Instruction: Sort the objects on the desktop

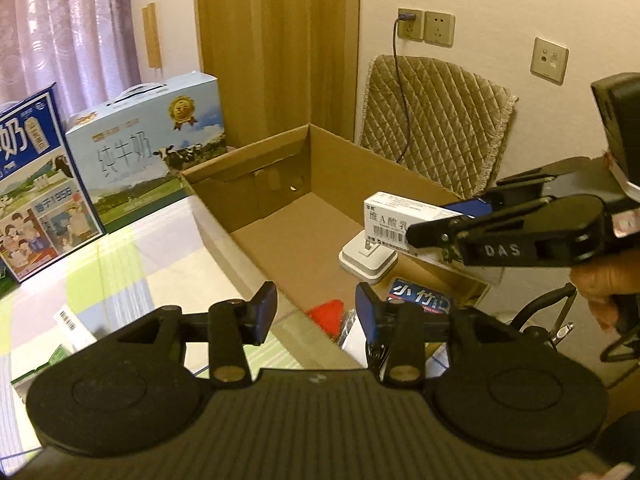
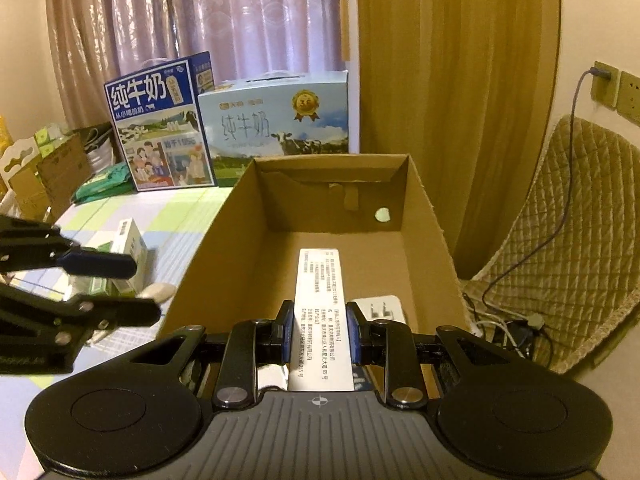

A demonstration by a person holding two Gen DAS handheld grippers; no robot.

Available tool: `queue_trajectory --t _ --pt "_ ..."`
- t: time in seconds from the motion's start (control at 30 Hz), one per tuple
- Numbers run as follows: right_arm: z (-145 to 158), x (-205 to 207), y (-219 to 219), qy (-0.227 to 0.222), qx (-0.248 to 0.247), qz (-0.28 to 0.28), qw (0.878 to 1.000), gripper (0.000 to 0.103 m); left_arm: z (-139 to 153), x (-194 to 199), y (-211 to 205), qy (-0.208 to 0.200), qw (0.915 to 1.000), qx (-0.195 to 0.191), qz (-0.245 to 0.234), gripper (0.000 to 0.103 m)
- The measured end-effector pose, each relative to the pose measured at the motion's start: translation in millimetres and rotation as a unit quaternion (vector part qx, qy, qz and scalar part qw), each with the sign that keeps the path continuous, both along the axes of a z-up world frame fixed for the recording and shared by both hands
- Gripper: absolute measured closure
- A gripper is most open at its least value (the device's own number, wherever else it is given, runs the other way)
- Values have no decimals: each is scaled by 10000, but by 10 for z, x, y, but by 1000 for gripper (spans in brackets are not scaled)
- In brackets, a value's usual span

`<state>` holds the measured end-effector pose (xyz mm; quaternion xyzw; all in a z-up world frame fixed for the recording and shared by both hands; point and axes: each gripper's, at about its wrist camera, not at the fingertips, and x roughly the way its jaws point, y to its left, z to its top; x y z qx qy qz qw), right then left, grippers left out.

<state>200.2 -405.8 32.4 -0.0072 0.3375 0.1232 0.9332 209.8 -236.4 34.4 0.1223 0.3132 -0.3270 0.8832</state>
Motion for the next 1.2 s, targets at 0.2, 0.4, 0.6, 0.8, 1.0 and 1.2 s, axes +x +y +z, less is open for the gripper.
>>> queue_trajectory --t 0.2,0.4,0.6,0.8,1.0,1.2 --pt "8 144 16 -51 372 -20 9993 77 33 -51 117 -6 10000 -71 68 64" --pt "90 -1 -54 -167 530 -202 9983 60 33 -157 271 -47 9997 -101 205 55" --pt "180 -374 -42 -294 735 -261 9965 45 15 -318 499 4 9991 -117 419 51" --pt "302 -894 185 -566 821 -339 9944 16 29 -563 789 31 9982 -87 595 40" --pt "289 -1304 547 -589 740 -29 9955 2 74 -839 1208 61 9960 -54 885 22" --pt "212 -1483 875 -285 834 231 9958 2 92 -1087 1724 182 9909 -53 1336 9"
